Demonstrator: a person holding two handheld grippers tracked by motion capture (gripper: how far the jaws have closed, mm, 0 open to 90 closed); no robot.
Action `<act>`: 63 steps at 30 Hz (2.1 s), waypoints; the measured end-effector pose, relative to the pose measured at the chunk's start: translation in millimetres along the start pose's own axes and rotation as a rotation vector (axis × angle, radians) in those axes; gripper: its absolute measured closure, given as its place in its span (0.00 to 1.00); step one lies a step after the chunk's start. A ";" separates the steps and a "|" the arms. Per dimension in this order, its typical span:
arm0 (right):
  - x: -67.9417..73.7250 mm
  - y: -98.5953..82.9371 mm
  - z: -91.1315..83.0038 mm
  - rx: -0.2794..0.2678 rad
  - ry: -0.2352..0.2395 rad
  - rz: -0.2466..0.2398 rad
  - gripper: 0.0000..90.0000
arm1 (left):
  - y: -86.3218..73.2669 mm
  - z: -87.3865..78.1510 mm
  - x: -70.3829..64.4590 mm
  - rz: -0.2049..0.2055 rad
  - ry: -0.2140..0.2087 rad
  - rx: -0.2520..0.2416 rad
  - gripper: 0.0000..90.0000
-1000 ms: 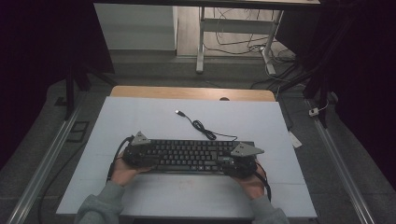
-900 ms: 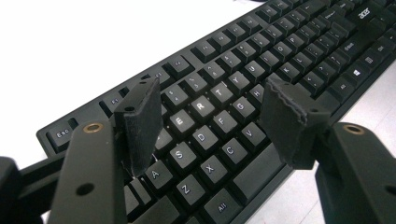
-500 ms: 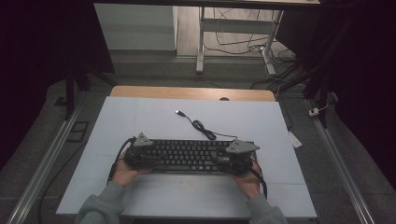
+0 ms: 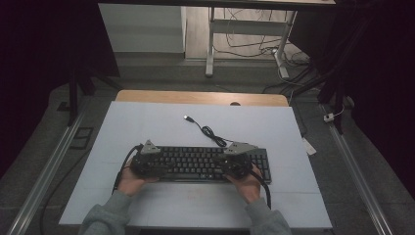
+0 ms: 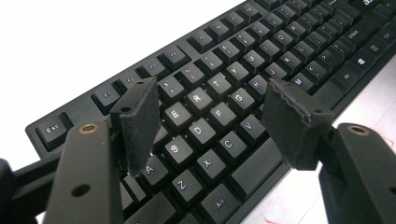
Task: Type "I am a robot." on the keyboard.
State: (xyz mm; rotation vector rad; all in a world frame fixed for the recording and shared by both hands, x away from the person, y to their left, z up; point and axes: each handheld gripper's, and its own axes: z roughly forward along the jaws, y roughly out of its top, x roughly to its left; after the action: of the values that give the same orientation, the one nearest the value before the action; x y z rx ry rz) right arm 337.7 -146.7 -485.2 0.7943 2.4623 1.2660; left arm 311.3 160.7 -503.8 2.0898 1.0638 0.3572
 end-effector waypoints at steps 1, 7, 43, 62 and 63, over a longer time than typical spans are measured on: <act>0.4 0.4 2.3 0.003 0.003 0.002 0.99 | 0.1 -0.1 -0.2 0.001 0.000 0.000 0.40; 2.8 2.6 14.3 0.030 0.017 0.005 1.00 | 0.1 0.4 -0.1 0.001 -0.002 0.002 0.40; 5.7 17.6 67.8 0.115 -0.021 -0.018 0.99 | -0.6 -0.4 0.3 0.005 0.002 0.001 0.40; 6.2 18.5 52.3 0.043 -0.033 -0.013 1.00 | -1.5 -1.6 0.1 0.000 0.009 -0.005 0.39; 5.2 18.3 47.3 0.031 -0.032 -0.012 1.00 | -1.5 -1.6 0.3 -0.002 0.009 -0.005 0.39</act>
State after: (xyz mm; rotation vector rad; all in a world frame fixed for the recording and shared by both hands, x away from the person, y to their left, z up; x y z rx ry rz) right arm 361.6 -103.5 -498.0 0.8003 2.4638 1.2040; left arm 309.8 162.3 -503.8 2.0847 1.0690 0.3690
